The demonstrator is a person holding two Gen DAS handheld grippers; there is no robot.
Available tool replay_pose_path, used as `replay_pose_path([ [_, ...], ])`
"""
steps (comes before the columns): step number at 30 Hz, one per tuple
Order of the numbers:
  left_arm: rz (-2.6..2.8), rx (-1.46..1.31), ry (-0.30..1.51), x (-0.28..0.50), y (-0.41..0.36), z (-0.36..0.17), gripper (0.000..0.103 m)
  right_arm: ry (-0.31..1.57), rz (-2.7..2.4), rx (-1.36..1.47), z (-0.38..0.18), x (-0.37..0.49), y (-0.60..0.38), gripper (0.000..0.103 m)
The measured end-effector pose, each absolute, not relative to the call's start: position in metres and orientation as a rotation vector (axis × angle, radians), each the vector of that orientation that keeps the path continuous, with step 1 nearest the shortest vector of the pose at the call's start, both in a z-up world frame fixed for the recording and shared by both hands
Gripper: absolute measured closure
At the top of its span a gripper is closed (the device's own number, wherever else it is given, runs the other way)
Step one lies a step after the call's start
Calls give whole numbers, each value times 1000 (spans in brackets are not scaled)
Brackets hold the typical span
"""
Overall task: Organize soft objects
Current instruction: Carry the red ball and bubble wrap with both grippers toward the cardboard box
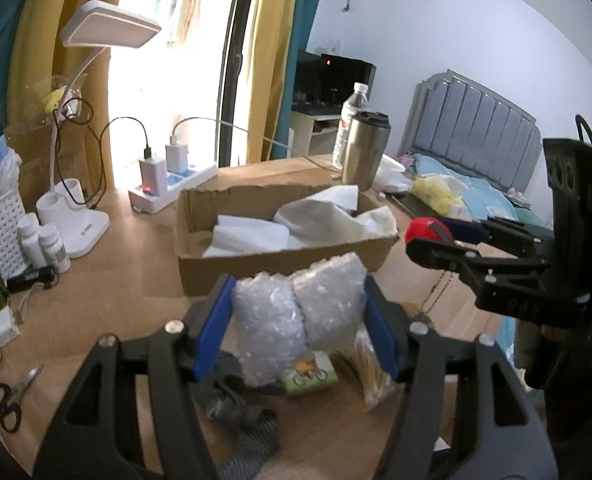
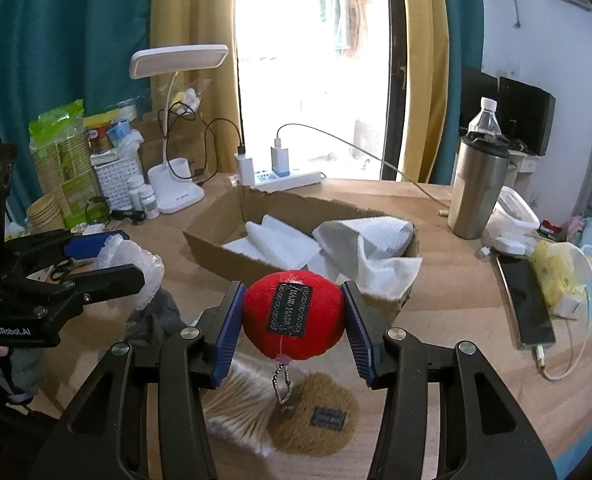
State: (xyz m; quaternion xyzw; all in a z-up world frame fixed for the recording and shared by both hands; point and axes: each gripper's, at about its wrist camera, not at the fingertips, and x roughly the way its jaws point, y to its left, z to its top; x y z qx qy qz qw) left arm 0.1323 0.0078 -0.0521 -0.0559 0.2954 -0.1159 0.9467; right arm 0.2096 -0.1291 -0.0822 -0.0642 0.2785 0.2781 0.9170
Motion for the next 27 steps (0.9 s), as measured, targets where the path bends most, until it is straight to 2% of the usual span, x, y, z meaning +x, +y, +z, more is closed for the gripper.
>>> replay_pose_path([
  [27, -167, -82, 555, 212, 26, -38, 39, 527, 563, -127, -70, 282, -130, 52],
])
